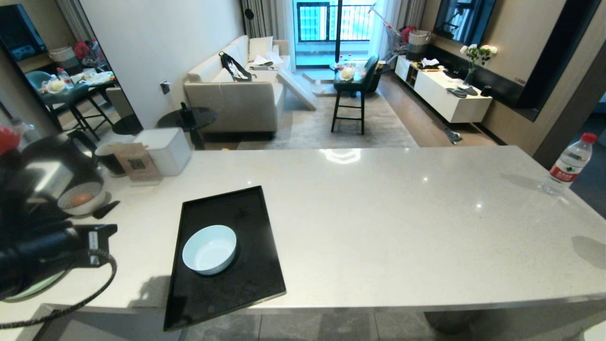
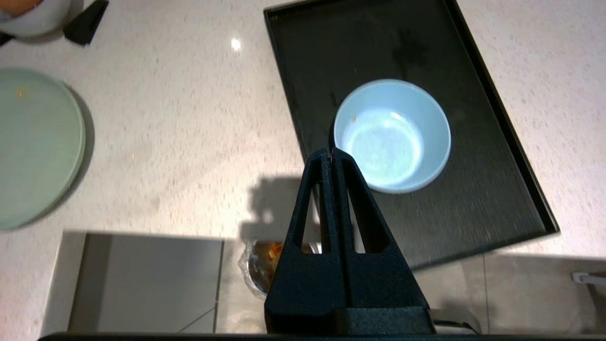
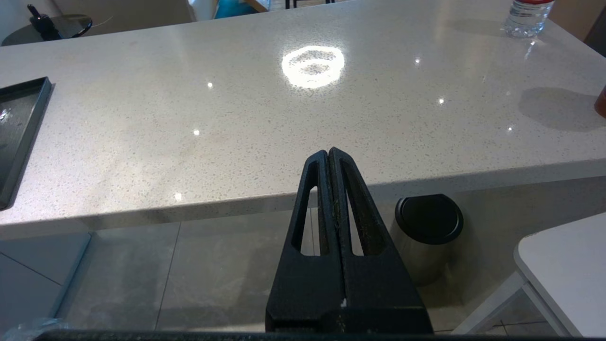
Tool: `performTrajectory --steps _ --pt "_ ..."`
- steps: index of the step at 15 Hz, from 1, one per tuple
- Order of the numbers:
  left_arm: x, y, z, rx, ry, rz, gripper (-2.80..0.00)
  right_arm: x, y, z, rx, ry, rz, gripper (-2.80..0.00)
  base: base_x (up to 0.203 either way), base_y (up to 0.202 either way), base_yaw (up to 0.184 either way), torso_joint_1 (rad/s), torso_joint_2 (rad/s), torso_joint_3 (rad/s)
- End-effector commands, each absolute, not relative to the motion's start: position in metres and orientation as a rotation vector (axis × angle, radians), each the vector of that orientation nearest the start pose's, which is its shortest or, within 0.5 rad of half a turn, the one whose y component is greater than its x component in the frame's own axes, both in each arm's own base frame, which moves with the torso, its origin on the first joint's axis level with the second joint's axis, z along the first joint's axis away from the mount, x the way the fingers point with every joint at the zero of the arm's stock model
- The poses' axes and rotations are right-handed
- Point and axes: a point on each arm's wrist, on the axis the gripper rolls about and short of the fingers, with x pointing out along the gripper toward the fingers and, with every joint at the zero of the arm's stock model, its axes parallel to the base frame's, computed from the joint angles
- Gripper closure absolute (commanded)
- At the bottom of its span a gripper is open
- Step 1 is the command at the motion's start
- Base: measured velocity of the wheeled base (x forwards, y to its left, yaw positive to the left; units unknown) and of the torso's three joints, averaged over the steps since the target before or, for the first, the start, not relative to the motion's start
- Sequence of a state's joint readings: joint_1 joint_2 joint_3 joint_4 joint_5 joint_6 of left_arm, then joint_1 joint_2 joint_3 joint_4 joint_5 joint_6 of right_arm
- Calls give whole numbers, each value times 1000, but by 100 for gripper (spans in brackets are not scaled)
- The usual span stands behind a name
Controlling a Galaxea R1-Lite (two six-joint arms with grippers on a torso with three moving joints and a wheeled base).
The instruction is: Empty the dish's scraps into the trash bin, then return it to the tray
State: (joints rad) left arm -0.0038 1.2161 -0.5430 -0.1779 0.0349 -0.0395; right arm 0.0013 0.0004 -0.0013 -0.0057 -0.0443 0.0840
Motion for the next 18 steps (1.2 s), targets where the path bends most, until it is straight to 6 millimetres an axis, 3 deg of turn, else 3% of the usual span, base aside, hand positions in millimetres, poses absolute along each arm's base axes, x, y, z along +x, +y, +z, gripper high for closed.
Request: performTrajectory --steps 1,5,9,12,18 --pt "112 1 177 -52 390 46 0 -23 -1 77 85 -9 -43 0 0 0 0 0 0 0" --pt "50 3 143 -75 277 69 0 -23 -1 77 85 -9 -43 0 0 0 0 0 0 0" --pt "9 -1 107 -75 140 13 0 -23 -1 77 85 -9 -43 0 0 0 0 0 0 0" --pt "1 -2 91 -49 158 -2 0 -23 -1 77 85 -9 -43 0 0 0 0 0 0 0" --pt "-8 -1 87 -43 104 -84 0 -23 -1 77 85 -9 -43 0 0 0 0 0 0 0"
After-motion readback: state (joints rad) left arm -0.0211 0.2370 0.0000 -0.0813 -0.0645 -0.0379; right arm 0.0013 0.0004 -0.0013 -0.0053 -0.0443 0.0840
